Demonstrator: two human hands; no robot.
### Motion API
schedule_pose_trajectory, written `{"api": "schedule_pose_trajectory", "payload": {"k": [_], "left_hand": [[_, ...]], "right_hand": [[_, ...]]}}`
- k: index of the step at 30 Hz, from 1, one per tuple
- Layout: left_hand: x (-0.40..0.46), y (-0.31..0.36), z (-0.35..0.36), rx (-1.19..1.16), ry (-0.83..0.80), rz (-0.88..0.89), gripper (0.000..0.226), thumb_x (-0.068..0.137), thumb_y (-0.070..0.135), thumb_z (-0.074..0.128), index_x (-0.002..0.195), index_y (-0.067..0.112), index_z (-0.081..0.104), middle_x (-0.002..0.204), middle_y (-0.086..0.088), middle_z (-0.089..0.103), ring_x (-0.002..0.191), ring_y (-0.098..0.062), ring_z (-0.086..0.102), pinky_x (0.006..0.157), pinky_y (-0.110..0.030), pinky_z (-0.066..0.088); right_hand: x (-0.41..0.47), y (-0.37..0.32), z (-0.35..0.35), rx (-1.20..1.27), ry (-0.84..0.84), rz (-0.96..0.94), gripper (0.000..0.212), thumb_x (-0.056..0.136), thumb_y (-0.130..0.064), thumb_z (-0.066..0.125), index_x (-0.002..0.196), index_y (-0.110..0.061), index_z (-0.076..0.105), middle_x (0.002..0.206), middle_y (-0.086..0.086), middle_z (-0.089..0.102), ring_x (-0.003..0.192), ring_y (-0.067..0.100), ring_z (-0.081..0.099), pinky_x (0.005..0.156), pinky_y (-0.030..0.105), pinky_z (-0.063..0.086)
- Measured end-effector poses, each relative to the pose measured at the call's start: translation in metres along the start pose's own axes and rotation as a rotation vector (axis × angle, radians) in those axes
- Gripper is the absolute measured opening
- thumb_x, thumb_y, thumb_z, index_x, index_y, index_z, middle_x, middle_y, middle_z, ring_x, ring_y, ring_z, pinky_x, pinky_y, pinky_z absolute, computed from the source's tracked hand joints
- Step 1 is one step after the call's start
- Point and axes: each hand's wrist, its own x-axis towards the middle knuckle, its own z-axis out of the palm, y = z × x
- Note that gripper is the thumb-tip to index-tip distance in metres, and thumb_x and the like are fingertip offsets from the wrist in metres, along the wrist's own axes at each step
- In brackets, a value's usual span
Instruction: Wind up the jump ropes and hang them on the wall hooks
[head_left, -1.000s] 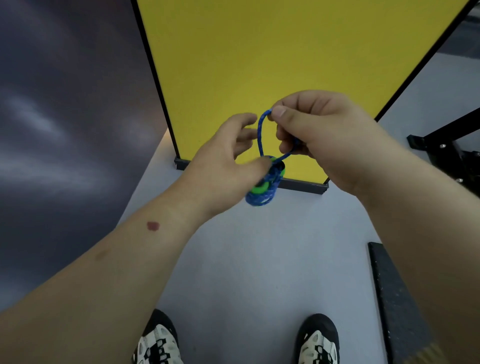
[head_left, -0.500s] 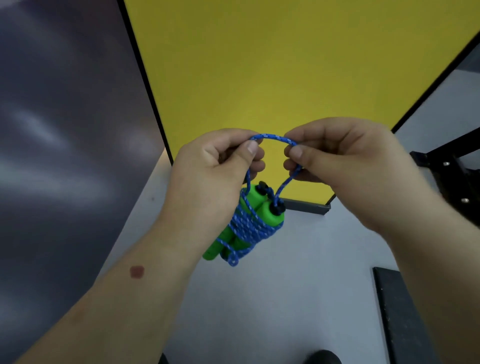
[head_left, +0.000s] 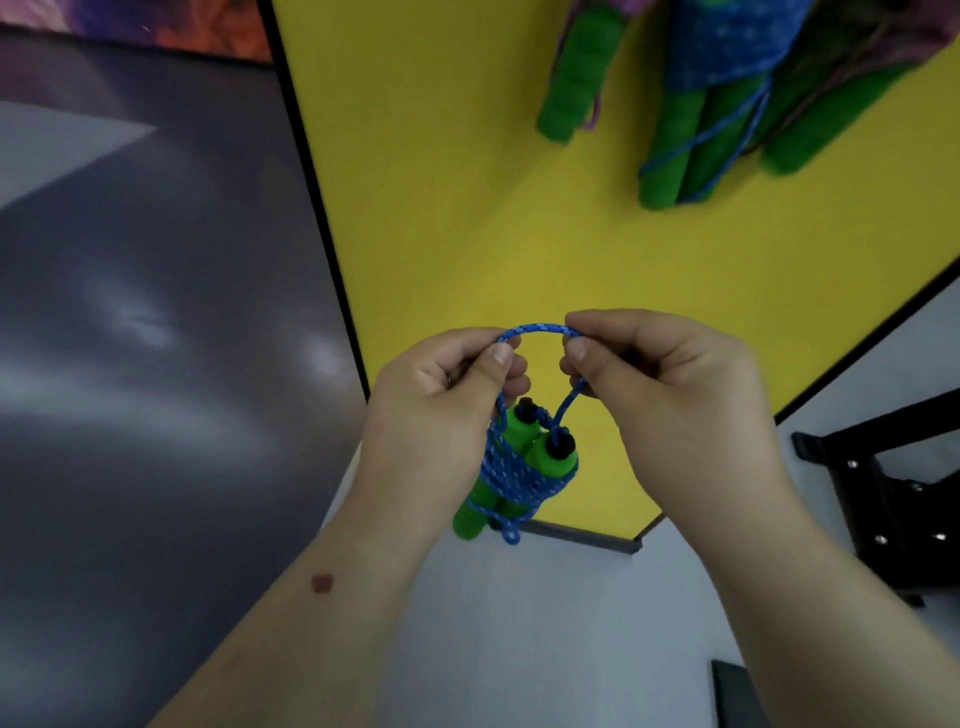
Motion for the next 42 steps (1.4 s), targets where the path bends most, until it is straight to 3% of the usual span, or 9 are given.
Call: {"api": "schedule_pose_trajectory", "payload": {"k": [9, 15, 18, 22, 26, 32, 36, 39, 42], "left_hand": [[0.05, 0.203, 0.006, 0.053, -0.028, 0.018, 0.02, 0.099, 0.016, 0.063, 0.089, 0.029, 0.076, 0.084, 0.002, 0.078, 0.083, -0.016, 0.077, 0.09, -0.047, 0.059], [0.091, 0.281, 0.005, 0.082, -0.018, 0.027, 0.023, 0.098, 0.019, 0.064, 0.082, 0.029, 0.077, 0.081, 0.002, 0.078, 0.083, -0.017, 0.076, 0.091, -0.049, 0.058], [0.113, 0.309, 0.005, 0.052, -0.01, 0.048, 0.018, 0.098, 0.02, 0.065, 0.085, 0.026, 0.076, 0.081, 0.001, 0.078, 0.082, -0.017, 0.076, 0.089, -0.048, 0.06], [0.148, 0.331, 0.006, 0.029, -0.023, 0.049, 0.011, 0.099, 0.021, 0.064, 0.092, 0.02, 0.073, 0.081, -0.002, 0.076, 0.083, -0.02, 0.076, 0.086, -0.044, 0.062], [0.181, 0.337, 0.011, 0.015, -0.033, 0.004, 0.01, 0.098, 0.015, 0.065, 0.09, 0.014, 0.07, 0.079, -0.007, 0.072, 0.076, -0.023, 0.072, 0.088, -0.053, 0.059], [0.201, 0.324, 0.017, 0.059, -0.043, -0.077, 0.009, 0.097, 0.016, 0.067, 0.089, 0.018, 0.068, 0.08, -0.008, 0.074, 0.087, -0.031, 0.073, 0.089, -0.055, 0.058], [0.201, 0.315, 0.02, 0.011, -0.072, -0.105, 0.005, 0.099, 0.011, 0.063, 0.096, 0.011, 0.067, 0.086, -0.015, 0.07, 0.081, -0.029, 0.067, 0.088, -0.048, 0.059], [0.198, 0.311, 0.024, 0.015, -0.07, -0.102, 0.01, 0.1, 0.01, 0.061, 0.105, 0.007, 0.069, 0.086, -0.014, 0.07, 0.08, -0.027, 0.065, 0.089, -0.046, 0.058], [0.195, 0.308, 0.021, 0.126, -0.043, -0.044, 0.014, 0.095, 0.022, 0.068, 0.084, 0.026, 0.075, 0.084, -0.014, 0.074, 0.082, -0.032, 0.069, 0.091, -0.054, 0.058]], "right_hand": [[0.073, -0.19, -0.025, -0.077, 0.05, -0.035, 0.017, 0.091, -0.016, 0.073, 0.099, -0.031, 0.077, 0.082, -0.011, 0.075, 0.08, 0.007, 0.071, 0.077, 0.03, 0.059], [0.119, -0.264, -0.025, -0.122, 0.095, -0.088, 0.014, 0.093, -0.017, 0.071, 0.099, -0.029, 0.077, 0.078, -0.011, 0.072, 0.063, -0.004, 0.063, 0.055, 0.01, 0.045], [0.144, -0.288, -0.018, -0.135, 0.114, -0.128, 0.014, 0.094, -0.02, 0.07, 0.1, -0.031, 0.075, 0.084, -0.013, 0.073, 0.076, -0.002, 0.067, 0.065, 0.013, 0.051], [0.182, -0.299, -0.005, -0.169, 0.176, -0.135, 0.012, 0.095, -0.026, 0.066, 0.098, -0.03, 0.077, 0.079, -0.013, 0.072, 0.07, 0.003, 0.063, 0.062, 0.02, 0.047], [0.216, -0.293, 0.006, -0.363, 0.248, -0.091, 0.028, 0.095, -0.035, 0.063, 0.077, -0.015, 0.068, 0.057, -0.001, 0.05, 0.055, 0.021, 0.046, 0.053, 0.027, 0.03], [0.229, -0.291, 0.008, -0.705, 0.2, -0.129, 0.024, 0.101, -0.029, 0.052, 0.087, -0.016, 0.067, 0.095, 0.013, 0.07, 0.086, 0.034, 0.063, 0.065, 0.03, 0.037], [0.225, -0.29, 0.006, -0.731, 0.123, -0.135, 0.025, 0.098, -0.024, 0.052, 0.079, -0.03, 0.067, 0.081, 0.003, 0.062, 0.075, 0.028, 0.057, 0.062, 0.03, 0.04], [0.223, -0.291, 0.003, -0.846, 0.103, -0.134, 0.021, 0.098, -0.029, 0.053, 0.086, -0.023, 0.068, 0.082, 0.005, 0.066, 0.078, 0.029, 0.061, 0.061, 0.03, 0.046], [0.223, -0.287, 0.002, -0.902, 0.085, -0.127, 0.017, 0.097, -0.023, 0.053, 0.088, -0.02, 0.067, 0.08, 0.006, 0.063, 0.075, 0.029, 0.06, 0.056, 0.028, 0.041]]}}
